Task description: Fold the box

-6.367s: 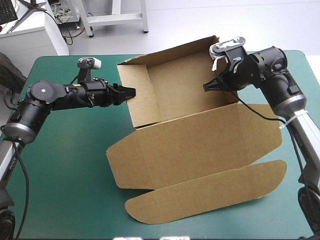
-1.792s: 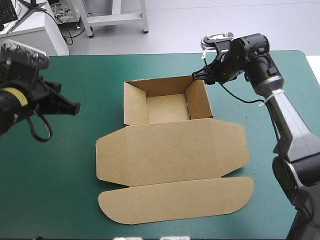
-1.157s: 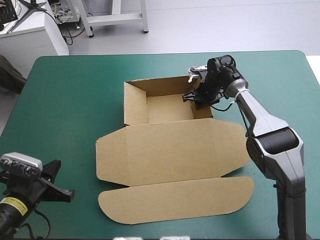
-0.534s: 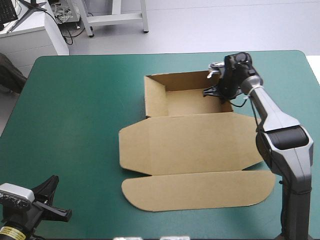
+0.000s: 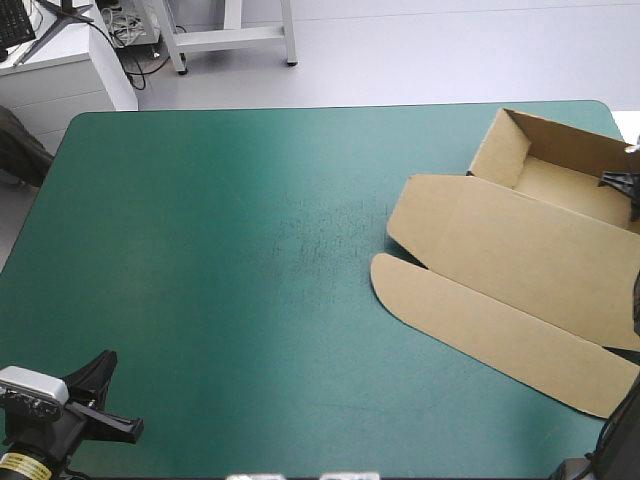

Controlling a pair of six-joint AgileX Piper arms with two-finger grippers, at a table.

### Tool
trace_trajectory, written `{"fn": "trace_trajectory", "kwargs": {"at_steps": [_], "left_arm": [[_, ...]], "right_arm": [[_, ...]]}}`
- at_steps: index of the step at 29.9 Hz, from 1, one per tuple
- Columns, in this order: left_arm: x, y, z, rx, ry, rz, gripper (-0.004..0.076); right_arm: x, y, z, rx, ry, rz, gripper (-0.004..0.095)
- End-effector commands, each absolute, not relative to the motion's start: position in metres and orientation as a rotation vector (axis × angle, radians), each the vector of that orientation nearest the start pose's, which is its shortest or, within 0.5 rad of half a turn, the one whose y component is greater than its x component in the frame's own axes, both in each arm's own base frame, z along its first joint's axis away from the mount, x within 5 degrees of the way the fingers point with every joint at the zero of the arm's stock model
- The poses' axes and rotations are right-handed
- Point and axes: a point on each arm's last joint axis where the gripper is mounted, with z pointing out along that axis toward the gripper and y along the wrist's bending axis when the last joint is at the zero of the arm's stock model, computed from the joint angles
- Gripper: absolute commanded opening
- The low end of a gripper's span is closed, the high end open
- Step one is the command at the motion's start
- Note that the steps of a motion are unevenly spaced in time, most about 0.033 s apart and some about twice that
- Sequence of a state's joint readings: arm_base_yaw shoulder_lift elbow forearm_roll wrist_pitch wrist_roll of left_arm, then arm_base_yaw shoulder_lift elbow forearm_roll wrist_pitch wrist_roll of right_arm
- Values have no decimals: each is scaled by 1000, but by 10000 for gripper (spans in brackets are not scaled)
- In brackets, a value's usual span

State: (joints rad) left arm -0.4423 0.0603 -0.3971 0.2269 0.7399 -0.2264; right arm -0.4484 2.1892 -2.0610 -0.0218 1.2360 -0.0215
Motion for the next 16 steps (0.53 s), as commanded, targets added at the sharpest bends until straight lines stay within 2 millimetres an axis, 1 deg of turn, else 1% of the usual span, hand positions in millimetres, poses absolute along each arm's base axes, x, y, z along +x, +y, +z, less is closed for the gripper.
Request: {"fn": "trace_trajectory", "kwargs": {"at_steps": [1, 2, 4, 5, 6, 8, 9, 10, 12, 14, 15, 16], "left_arm": [[31, 0, 288, 251, 1775, -223, -10], [31, 0, 288, 251, 1775, -223, -10], [31, 0, 288, 251, 1775, -223, -10], [31, 0, 288, 251, 1775, -223, -10], [31, 0, 288, 251, 1775, -223, -10], [31, 0, 288, 251, 1775, -223, -10], [31, 0, 288, 251, 1775, -225, -10], [31, 0, 288, 251, 1775, -225, -10], [31, 0, 288, 251, 1775, -225, -10], [31, 0, 288, 251, 1775, -225, -10], [31, 0, 288, 251, 1775, -225, -10], [31, 0, 288, 251, 1775, -225, -10]], "right_arm": [[402, -232, 290, 674, 2703, -109, -20], [398, -237, 290, 699, 2692, -88, -20], [396, -241, 290, 712, 2688, -84, -20], [396, -241, 290, 703, 2691, -89, -12], [396, -241, 290, 660, 2702, -94, 2], [399, -237, 291, 550, 2712, -47, 92], [399, -236, 291, 521, 2713, -34, 128], [399, -235, 292, 495, 2715, -34, 211], [398, -236, 293, 477, 2720, -54, 362], [397, -238, 295, 473, 2726, -93, 481], [395, -239, 296, 469, 2732, -124, 528], [394, -240, 296, 471, 2735, -145, 553]]}}
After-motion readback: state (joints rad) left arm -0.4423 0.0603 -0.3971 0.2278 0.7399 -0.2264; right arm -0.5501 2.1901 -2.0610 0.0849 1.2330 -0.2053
